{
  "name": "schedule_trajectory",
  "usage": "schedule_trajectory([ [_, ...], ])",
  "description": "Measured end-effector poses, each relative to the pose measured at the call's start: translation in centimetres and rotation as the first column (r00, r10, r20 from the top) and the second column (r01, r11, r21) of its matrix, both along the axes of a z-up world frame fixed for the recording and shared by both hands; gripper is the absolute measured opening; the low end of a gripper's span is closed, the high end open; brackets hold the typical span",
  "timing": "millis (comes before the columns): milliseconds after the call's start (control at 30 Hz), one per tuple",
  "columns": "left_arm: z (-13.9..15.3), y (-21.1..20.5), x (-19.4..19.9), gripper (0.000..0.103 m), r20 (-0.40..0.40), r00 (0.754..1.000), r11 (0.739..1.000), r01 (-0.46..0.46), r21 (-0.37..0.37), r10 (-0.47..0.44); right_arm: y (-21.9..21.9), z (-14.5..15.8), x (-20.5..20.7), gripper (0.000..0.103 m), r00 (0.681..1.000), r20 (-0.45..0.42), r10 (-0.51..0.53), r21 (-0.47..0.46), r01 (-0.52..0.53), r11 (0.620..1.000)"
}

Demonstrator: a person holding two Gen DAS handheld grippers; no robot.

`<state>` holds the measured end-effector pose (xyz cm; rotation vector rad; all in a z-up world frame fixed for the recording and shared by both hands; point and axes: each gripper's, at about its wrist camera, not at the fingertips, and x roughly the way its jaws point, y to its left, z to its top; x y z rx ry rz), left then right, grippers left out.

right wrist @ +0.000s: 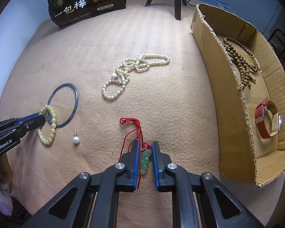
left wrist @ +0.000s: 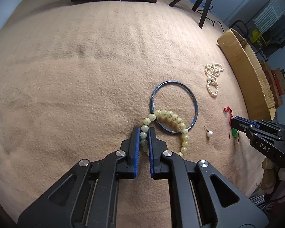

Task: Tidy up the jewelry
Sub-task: 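Grasp the yellow bead bracelet with the left tool while the right tool grasps the jade pendant, then carry the bracelet and jade pendant over the cardboard box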

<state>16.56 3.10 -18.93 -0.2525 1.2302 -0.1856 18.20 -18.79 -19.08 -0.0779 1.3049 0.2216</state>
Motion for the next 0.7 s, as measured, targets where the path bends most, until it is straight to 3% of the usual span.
schedule_trajectory([
  [367, 2.6, 0.4, -0.6, 0.005, 0.059, 0.998, 0.998, -0.021, -0.058, 0.025, -0.5, 1.9, 0.1, 0.004, 0.999, 0.042, -0.018, 0.046, 0.016, 0.999],
  [700, 5.8, -0.7, -0.6, 0.005, 0.137, 0.991, 0.995, 0.002, -0.097, 0.011, -1.8, 5.5, -0.2, 0.004, 0.991, 0.122, -0.057, 0.119, 0.043, 0.992],
])
